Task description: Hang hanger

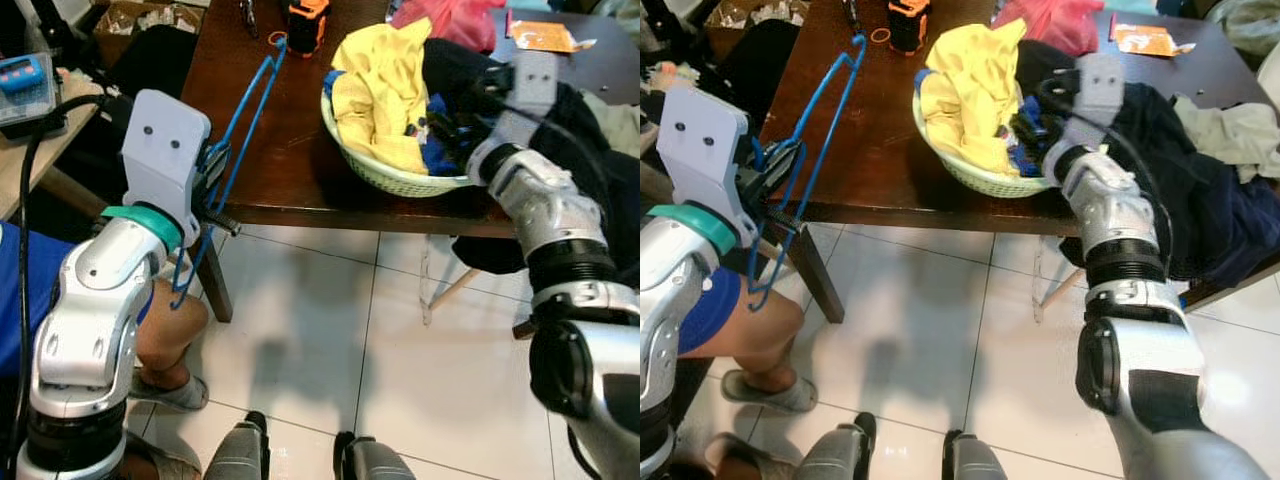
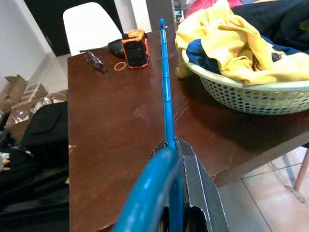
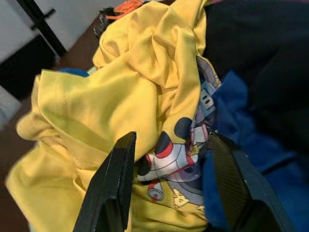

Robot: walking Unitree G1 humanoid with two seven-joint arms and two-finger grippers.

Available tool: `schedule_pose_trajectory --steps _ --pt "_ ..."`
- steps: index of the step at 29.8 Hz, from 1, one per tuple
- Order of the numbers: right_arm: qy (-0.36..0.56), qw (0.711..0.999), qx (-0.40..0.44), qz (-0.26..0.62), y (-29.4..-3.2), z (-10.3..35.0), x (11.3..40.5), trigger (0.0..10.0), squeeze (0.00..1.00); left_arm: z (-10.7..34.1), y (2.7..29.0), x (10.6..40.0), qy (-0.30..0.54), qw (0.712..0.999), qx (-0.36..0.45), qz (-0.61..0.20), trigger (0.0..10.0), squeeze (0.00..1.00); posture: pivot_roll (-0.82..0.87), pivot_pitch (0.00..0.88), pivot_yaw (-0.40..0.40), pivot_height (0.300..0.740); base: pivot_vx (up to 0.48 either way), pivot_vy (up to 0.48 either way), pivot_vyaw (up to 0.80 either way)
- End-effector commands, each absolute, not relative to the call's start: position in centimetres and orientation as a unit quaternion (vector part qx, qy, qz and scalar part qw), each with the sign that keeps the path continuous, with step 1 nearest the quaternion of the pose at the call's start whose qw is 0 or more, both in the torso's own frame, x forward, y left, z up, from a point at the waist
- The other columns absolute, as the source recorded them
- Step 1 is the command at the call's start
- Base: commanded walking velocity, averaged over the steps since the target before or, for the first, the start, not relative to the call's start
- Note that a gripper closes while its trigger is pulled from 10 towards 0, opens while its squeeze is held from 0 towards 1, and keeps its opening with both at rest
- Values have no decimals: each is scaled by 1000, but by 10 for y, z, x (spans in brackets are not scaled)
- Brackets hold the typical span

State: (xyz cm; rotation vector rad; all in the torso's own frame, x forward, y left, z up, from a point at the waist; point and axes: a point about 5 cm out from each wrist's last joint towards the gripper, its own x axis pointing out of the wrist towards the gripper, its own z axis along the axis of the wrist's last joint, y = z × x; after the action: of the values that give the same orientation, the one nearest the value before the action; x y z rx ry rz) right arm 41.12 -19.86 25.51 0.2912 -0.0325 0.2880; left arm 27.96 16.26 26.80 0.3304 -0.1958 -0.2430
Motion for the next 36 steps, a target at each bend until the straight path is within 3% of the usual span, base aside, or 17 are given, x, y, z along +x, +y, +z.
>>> schedule_pose_trajectory --steps 1,6,9,13,24,26,27,30,32,36 --pt "2 980 136 146 -198 246 412 10000 0 269 161 275 -99 972 165 -131 10000 0 122 183 -12 740 0 0 0" --pt "21 982 110 152 -193 237 414 10000 0 271 162 277 -101 972 170 -129 10000 0 124 185 -12 740 0 0 0" --pt "23 973 135 185 -188 236 414 10000 0 271 161 277 -100 972 170 -129 10000 0 127 185 -11 740 0 0 0" --pt "6 958 96 269 -179 240 411 10000 0 270 161 276 -96 972 172 -129 10000 0 127 182 -15 740 0 0 0" --pt "30 955 73 286 -170 232 411 10000 0 270 160 277 -97 972 174 -127 10000 0 129 180 -11 740 0 0 0" --pt "41 959 36 277 -169 230 412 10000 0 270 160 277 -98 972 173 -127 10000 0 127 180 -14 740 0 0 0" --pt "47 964 -20 262 -168 231 413 10000 0 271 160 277 -98 972 172 -126 10000 0 127 180 -16 740 0 0 0" --pt "47 964 -20 262 -168 231 413 10000 0 271 160 277 -98 972 172 -126 10000 0 127 180 -16 740 0 0 0" --pt "46 959 -126 249 -165 237 416 10000 0 270 159 276 -97 972 170 -126 10000 0 117 182 -14 740 0 0 0" --pt "45 955 -156 250 -163 240 416 10000 0 270 159 276 -97 973 169 -127 10000 0 117 182 -14 740 0 0 0"
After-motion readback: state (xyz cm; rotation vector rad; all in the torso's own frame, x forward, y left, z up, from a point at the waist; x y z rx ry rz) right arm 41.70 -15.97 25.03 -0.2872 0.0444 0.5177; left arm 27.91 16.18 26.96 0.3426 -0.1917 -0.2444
